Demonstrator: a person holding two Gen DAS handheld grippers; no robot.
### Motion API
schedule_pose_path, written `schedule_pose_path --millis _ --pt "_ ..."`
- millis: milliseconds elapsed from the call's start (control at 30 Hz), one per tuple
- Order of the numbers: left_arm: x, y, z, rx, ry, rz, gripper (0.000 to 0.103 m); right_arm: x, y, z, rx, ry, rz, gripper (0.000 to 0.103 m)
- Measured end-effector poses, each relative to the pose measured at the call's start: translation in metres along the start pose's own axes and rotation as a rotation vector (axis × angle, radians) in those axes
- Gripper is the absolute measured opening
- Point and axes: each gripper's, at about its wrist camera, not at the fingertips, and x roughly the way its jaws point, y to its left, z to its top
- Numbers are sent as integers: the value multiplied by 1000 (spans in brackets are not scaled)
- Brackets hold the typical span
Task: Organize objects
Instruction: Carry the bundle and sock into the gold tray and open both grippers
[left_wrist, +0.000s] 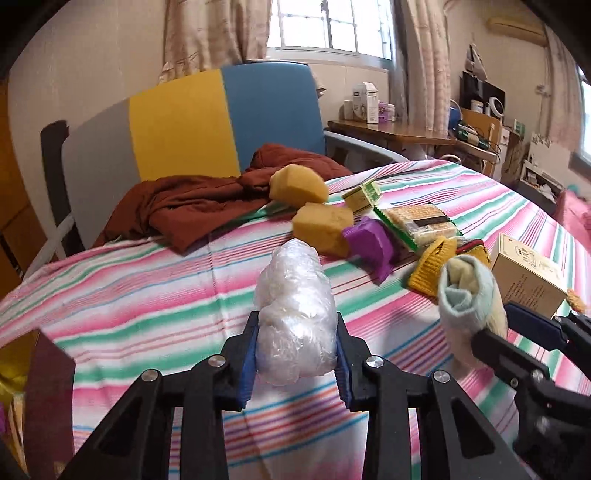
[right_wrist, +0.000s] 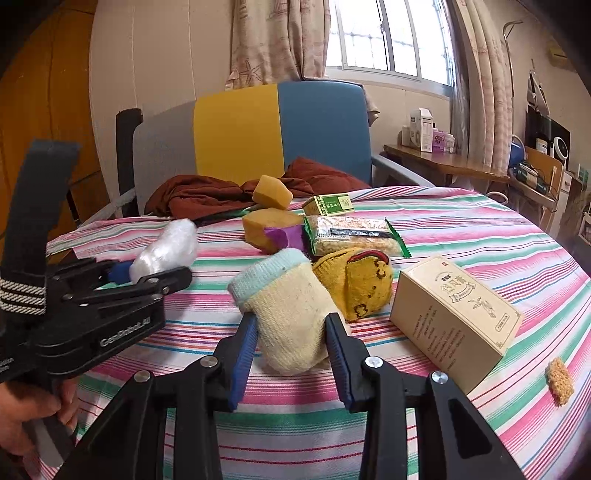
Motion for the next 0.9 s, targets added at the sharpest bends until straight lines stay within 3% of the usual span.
schedule_pose_path --millis 233,467,667,900 --pt "-29 16 -18 -77 15 -1 35 -8 3 0 32 28 9 37" --pt "-77 28 -37 -119 10 -53 35 -23 23 -6 14 47 44 37" --pt "-120 41 -45 -127 -30 -66 35 -38 45 -5 32 52 102 37" --pt "-163 80 -60 -208 -44 -56 35 -56 81 -1 32 60 188 37"
